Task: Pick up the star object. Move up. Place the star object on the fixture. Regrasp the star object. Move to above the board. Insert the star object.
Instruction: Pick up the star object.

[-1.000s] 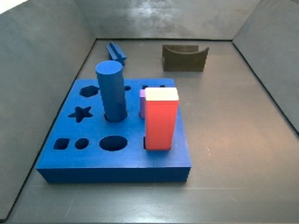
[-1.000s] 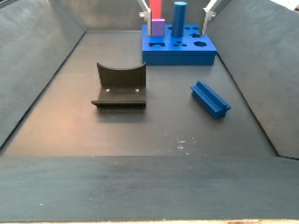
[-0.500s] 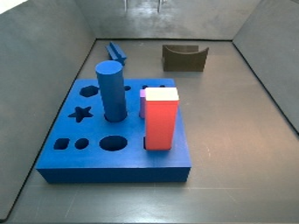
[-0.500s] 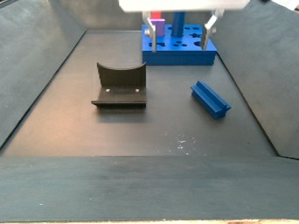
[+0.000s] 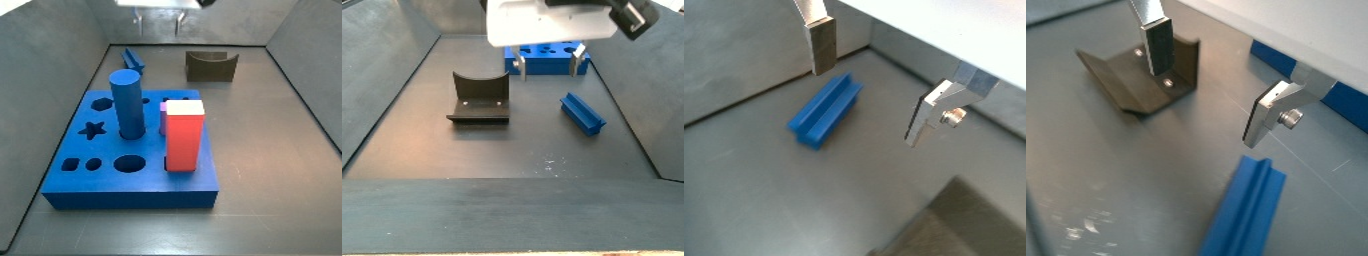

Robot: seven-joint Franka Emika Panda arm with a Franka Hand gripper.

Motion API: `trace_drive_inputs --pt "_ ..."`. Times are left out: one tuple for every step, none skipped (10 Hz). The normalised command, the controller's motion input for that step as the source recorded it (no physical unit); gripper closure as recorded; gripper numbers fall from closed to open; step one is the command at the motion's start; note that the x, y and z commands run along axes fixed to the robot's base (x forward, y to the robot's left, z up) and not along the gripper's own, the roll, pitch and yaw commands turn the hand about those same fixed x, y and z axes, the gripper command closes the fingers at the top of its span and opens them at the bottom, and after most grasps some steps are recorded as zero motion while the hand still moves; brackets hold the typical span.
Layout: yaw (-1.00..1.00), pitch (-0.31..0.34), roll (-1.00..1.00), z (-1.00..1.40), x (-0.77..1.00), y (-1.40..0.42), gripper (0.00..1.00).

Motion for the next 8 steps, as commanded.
trace_drive_inputs --pt "0.29 0.0 0.0 -1.0 -0.51 -0.08 0.0" --pt "0.27 -0.029 0.0 -1.0 -0.59 0.02 0.0" --pt "0.26 -0.043 -0.02 -0.97 -0.61 0.07 0.0" --pt "0.27 -0.119 -0.1 -0.72 -0.46 0.0 0.0" --pt "0.23 -0.194 -0.1 -0.61 -0.39 0.0 0.0" --pt "0.24 -0.234 -0.1 -0.59 -0.3 0.0 0.0" --pt "0.22 -0.197 -0.05 -0.76 -0.18 0.0 0.0" --pt "0.19 -0.196 -0.06 -0.76 -0.2 0.0 0.0"
